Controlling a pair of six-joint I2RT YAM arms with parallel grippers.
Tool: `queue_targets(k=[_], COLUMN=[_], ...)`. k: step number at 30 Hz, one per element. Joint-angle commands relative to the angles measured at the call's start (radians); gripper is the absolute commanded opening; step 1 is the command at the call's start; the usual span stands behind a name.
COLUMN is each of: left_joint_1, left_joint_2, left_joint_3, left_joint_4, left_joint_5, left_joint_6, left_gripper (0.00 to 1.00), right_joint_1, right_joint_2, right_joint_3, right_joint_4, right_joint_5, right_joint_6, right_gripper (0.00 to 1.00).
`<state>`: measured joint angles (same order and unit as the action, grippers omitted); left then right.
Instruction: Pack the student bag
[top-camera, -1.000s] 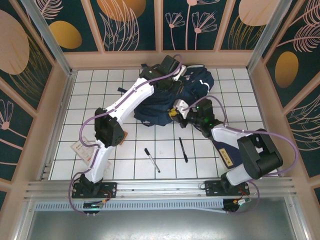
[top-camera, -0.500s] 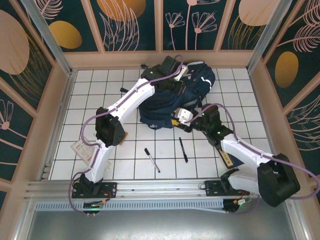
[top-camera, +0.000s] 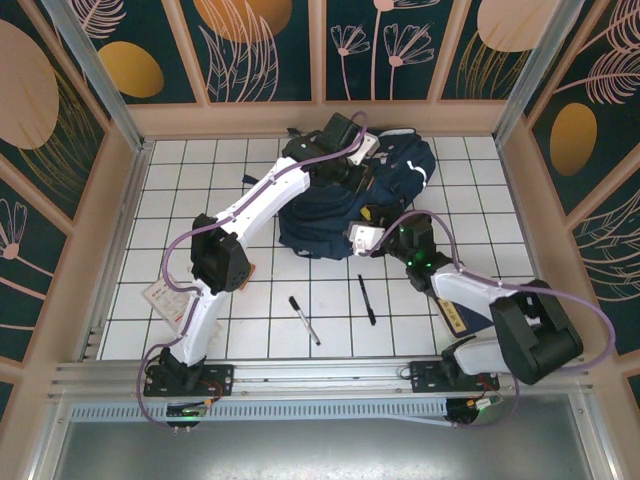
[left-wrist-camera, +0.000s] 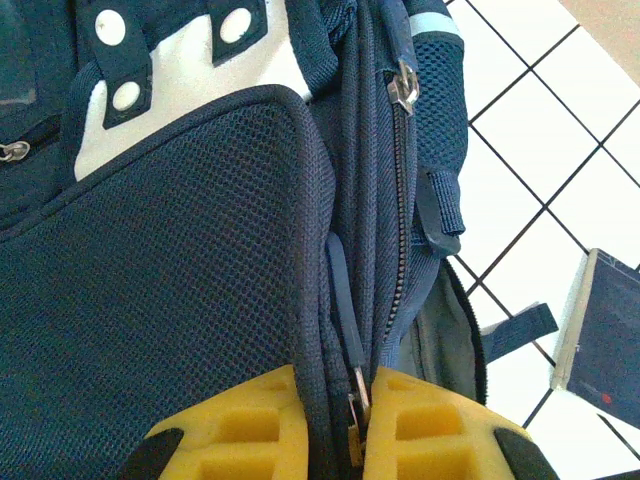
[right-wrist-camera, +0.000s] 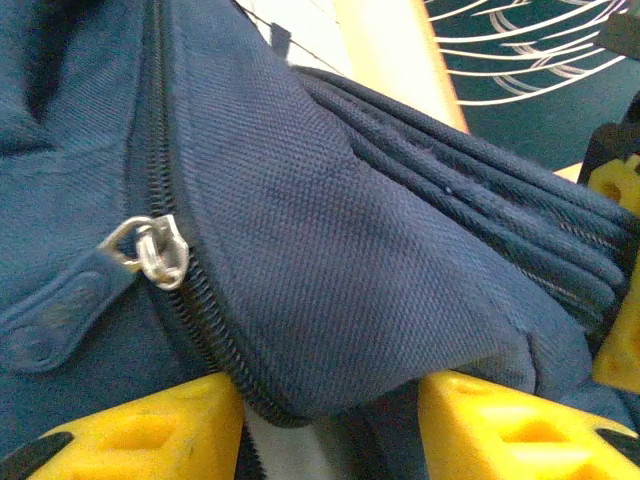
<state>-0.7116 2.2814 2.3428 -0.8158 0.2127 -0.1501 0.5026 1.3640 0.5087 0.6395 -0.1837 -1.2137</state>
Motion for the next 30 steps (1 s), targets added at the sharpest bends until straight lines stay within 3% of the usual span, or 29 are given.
queue_targets(k=[1,2,4,6,7,8,10,11,14,19,22,26,30], left_joint_1=[-0.004,-0.004,-0.004,0.0,0.006,0.03,0.098,0.131,0.169,0.169,0.168,0.143,0.075], left_joint_2=[-0.045,-0.045,-0.043,-0.042,-0.042,-0.044,-0.087,-0.117,-0.268,-0.656,-0.807,-0.857,-0.822], left_joint_3=[0.03,0.03,0.032,0.037,0.053,0.081,0.07,0.055,-0.13,-0.793,-1.058,-1.248,-1.281], left_joint_4=[0.067,0.067,0.067,0.063,0.052,0.037,0.068,0.075,0.1,0.427,0.521,0.632,0.68], left_joint_5=[0.082,0.082,0.087,0.087,0.098,0.151,0.249,0.272,0.222,0.245,0.209,0.214,0.189], left_joint_6=[0.003,-0.004,-0.007,-0.001,-0.008,-0.029,-0.117,-0.162,-0.191,-0.361,-0.407,-0.442,-0.423], left_gripper=[0.0,0.0,0.0,0.0,0.0,0.07,0.34,0.41,0.53,0.6,0.62,0.6,0.59], right_joint_1=[0.024,0.032,0.039,0.039,0.039,0.039,0.039,0.039,0.037,0.005,-0.002,-0.001,-0.004], right_joint_2=[0.053,0.064,0.073,0.057,0.039,0.025,0.02,0.032,0.079,0.131,0.15,0.156,0.152], right_joint_3=[-0.028,-0.029,-0.035,-0.035,-0.03,-0.009,0.056,0.083,0.132,0.218,0.254,0.251,0.24], right_joint_4=[0.333,0.368,0.416,0.399,0.364,0.292,0.112,0.058,0.005,-0.084,-0.143,-0.123,-0.07], right_joint_5=[0.094,0.097,0.094,0.072,0.04,0.003,-0.071,-0.104,-0.162,-0.268,-0.342,-0.4,-0.417], right_joint_6=[-0.097,-0.101,-0.096,-0.083,-0.052,-0.013,0.059,0.1,0.207,0.376,0.43,0.496,0.556], right_gripper=[0.47,0.41,0.15,0.0,0.0,0.0,0.0,0.0,0.0,0.0,0.0,0.0,0.0])
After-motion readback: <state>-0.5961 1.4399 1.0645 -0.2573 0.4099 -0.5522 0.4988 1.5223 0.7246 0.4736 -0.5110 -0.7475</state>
